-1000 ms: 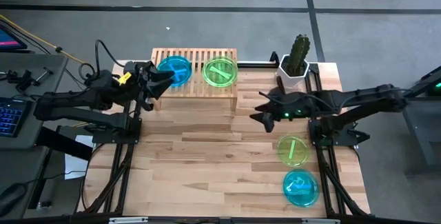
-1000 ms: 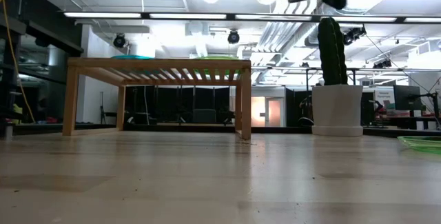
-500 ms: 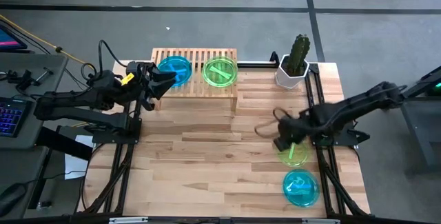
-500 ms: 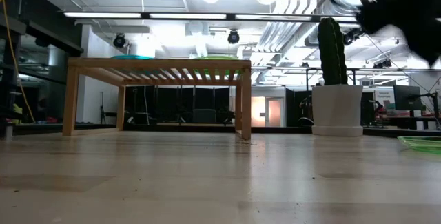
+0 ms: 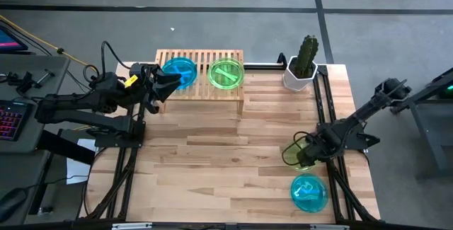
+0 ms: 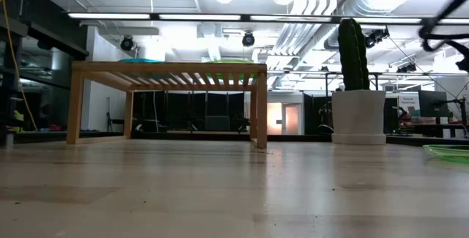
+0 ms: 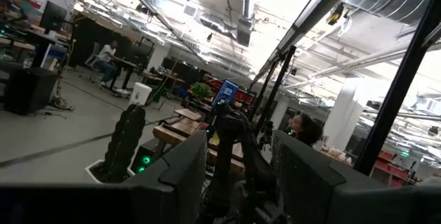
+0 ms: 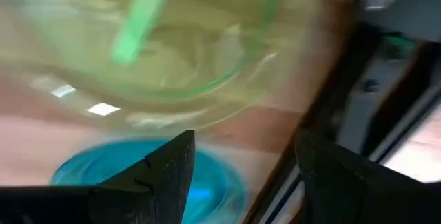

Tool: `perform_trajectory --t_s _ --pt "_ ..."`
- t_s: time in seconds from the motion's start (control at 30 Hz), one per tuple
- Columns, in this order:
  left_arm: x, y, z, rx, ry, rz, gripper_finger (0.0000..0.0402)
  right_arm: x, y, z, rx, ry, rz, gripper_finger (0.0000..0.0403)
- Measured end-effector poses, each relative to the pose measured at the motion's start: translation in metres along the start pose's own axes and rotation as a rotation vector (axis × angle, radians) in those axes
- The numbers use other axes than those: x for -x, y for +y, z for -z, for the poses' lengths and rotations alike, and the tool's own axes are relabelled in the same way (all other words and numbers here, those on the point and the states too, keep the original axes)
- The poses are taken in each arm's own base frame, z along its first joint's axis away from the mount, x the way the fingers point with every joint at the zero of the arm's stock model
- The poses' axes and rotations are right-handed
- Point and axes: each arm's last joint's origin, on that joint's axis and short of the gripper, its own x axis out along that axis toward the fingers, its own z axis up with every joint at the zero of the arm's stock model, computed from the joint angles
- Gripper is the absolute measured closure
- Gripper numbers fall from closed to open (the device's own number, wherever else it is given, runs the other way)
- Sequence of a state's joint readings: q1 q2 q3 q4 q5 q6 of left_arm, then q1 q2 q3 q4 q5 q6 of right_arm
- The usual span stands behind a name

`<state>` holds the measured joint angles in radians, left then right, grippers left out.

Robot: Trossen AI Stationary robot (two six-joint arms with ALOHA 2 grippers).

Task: Place and stack plates onto a shelf
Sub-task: Stack the green plate on top of the green plate on the shelf

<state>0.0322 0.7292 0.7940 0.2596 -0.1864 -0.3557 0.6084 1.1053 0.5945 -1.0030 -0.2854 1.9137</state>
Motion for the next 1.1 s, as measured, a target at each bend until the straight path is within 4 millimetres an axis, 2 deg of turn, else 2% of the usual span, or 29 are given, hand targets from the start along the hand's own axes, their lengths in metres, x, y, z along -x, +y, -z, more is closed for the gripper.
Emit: perform_trajectory --t_s 0.27,0.67,0.97,1.1 --pt "0.0 0.0 0.0 0.0 0.0 0.0 0.0245 -0.013 -0.01 -0.004 -0.151 -0.124 0.019 0.0172" --pt "0.0 0.0 0.0 0.0 0.0 0.0 0.0245 -0.016 -0.013 -0.01 -0.304 -0.229 -0.013 0.0172" --pt "0.0 0.0 0.0 0.0 0.0 0.0 0.0245 -0.016 -0.012 -0.01 -0.312 -0.224 -0.022 0.0172" --pt "0.0 0.0 0.0 0.002 0.001 0.0 0.0245 -0.016 -0.003 -0.01 -0.318 -0.186 -0.093 0.0172"
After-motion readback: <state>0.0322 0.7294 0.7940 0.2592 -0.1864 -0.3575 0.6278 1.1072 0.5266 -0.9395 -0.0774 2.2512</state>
